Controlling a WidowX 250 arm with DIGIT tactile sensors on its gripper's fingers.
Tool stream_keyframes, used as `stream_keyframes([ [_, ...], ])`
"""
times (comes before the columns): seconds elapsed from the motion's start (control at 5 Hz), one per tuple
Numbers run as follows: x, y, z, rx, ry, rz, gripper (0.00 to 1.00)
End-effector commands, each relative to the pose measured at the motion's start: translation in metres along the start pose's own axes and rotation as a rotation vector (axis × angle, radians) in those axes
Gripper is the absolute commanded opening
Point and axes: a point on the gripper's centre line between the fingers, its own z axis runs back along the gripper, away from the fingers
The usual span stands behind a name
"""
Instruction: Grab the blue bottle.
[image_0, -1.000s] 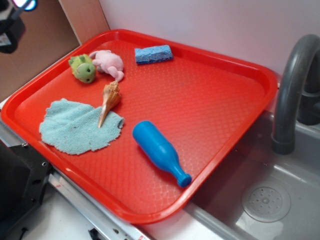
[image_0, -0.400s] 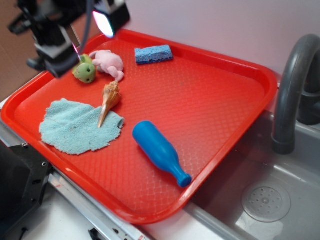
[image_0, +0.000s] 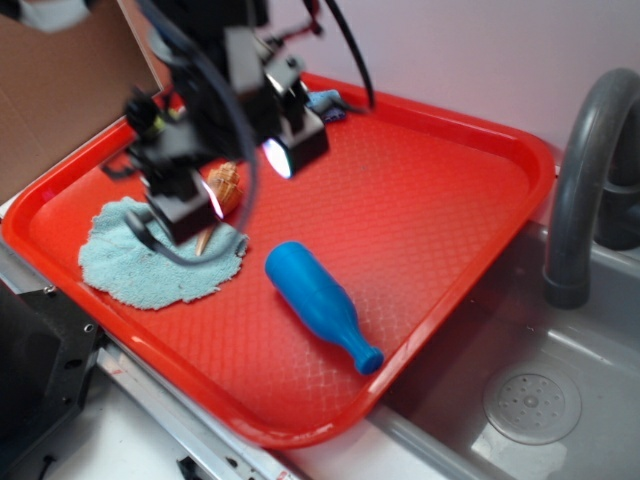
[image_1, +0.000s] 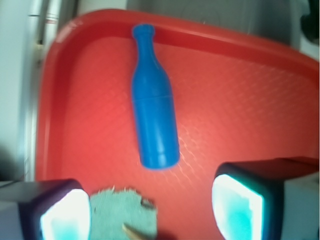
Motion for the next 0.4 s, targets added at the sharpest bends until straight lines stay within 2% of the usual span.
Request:
stream_keyframes([
  [0.0, 0.033, 0.007, -0.053, -0.080, -0.019, -0.045, 1.00],
  [0.2, 0.035, 0.004, -0.064, -0.087, -0.008, -0.080, 1.00],
])
